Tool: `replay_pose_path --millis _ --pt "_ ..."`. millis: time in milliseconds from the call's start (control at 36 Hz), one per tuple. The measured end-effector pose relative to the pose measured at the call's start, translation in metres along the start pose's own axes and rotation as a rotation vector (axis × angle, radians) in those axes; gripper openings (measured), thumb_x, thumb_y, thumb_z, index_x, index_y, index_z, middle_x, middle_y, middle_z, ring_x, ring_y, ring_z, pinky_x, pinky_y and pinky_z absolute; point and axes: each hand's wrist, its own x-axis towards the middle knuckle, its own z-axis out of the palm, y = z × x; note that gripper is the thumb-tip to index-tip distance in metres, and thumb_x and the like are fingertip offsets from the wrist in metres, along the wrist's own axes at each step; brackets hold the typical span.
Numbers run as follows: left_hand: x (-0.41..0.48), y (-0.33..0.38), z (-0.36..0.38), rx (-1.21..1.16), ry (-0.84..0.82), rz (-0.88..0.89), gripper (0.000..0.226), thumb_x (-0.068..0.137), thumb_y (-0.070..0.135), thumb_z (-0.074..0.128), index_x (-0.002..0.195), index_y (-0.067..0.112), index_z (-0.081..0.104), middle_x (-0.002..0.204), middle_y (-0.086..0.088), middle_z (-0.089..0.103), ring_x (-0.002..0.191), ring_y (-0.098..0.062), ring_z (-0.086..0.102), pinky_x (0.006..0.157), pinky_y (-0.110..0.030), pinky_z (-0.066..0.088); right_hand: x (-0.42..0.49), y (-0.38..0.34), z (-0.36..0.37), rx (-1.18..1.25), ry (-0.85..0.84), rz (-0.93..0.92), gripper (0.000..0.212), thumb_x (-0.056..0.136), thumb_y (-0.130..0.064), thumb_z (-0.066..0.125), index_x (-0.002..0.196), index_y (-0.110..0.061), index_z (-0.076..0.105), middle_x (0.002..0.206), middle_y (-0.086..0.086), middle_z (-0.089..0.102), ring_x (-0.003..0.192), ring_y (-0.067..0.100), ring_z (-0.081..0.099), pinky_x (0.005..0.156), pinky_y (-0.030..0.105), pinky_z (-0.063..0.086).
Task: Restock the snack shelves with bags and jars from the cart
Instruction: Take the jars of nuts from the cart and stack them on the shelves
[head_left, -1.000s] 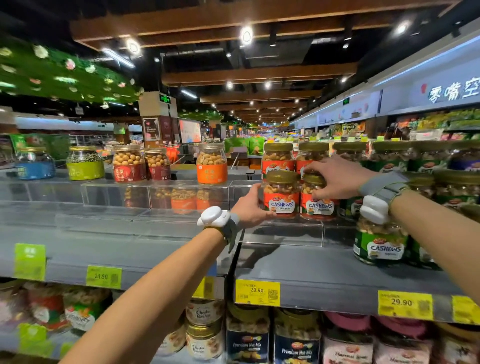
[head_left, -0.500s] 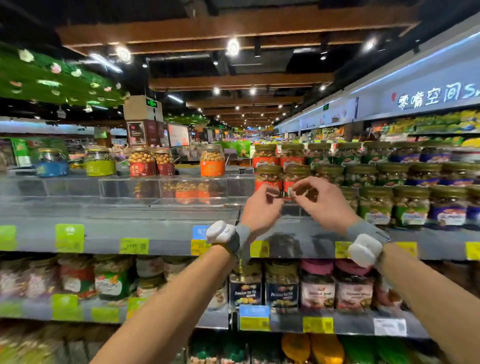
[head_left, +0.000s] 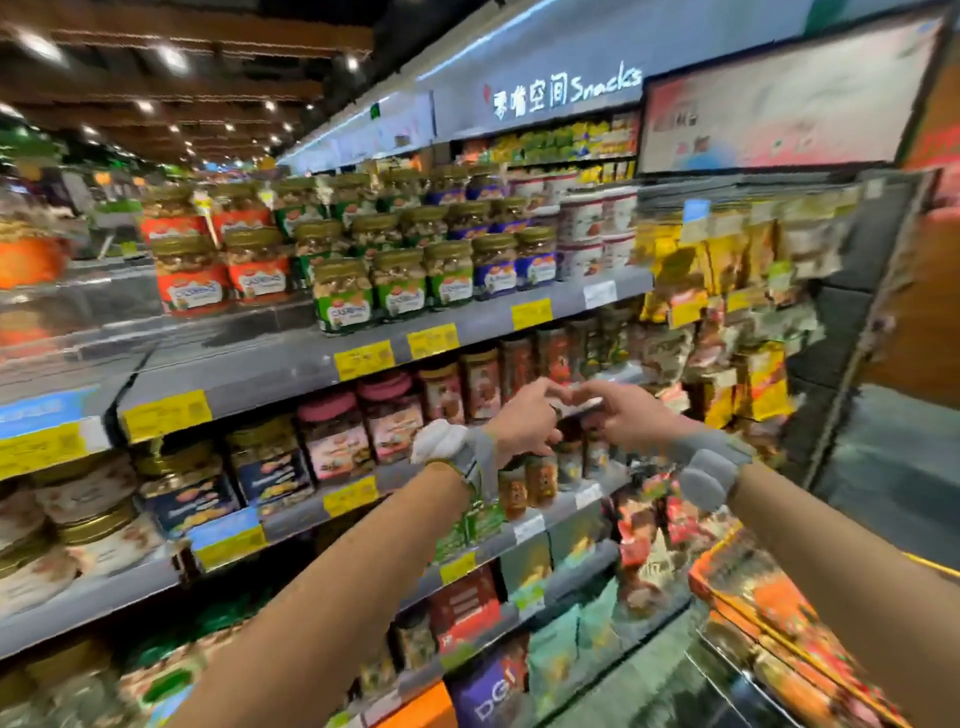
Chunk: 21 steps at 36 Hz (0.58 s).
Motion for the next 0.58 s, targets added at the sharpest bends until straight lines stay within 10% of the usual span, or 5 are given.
replay_pose_path --millis 111,361,583 --pt "0.038 0.029 0.099 0.059 -0.146 0.046 0.024 0.089 -0.008 0.047 0.101 0.010 0.059 0.075 -0.008 0.055 0.064 -0.020 0.051 0.059 -0.034 0.051 -0.051 0.082 -0.044 -0.140 -0.021 0.099 0.032 0.095 -0.018 0.057 0.126 -0.022 0.065 0.110 -0.005 0.059 0.102 0.015 0.060 0.077 0.026 0.040" --pt "0.123 0.089 0.376 0.116 -0.486 0.093 0.016 0.099 0.006 0.047 0.095 0.017 0.057 0.072 -0.001 0.056 0.043 -0.003 0.055 0.051 -0.020 0.049 -0.191 0.327 -0.133 -0.068 0.051 0.524 0.026 0.096 -0.018 0.058 0.121 -0.017 0.068 0.113 0.001 0.069 0.066 -0.010 0.058 0.062 0.008 0.042" --pt "0.178 0.068 0.517 0.221 -0.626 0.059 0.025 0.093 -0.001 0.046 0.084 0.022 0.053 0.067 -0.001 0.053 0.054 -0.013 0.052 0.044 -0.020 0.041 -0.264 0.473 -0.119 0.199 0.109 0.839 0.022 0.095 -0.011 0.050 0.109 -0.015 0.065 0.072 -0.002 0.062 0.064 0.016 0.057 0.062 0.035 0.057"
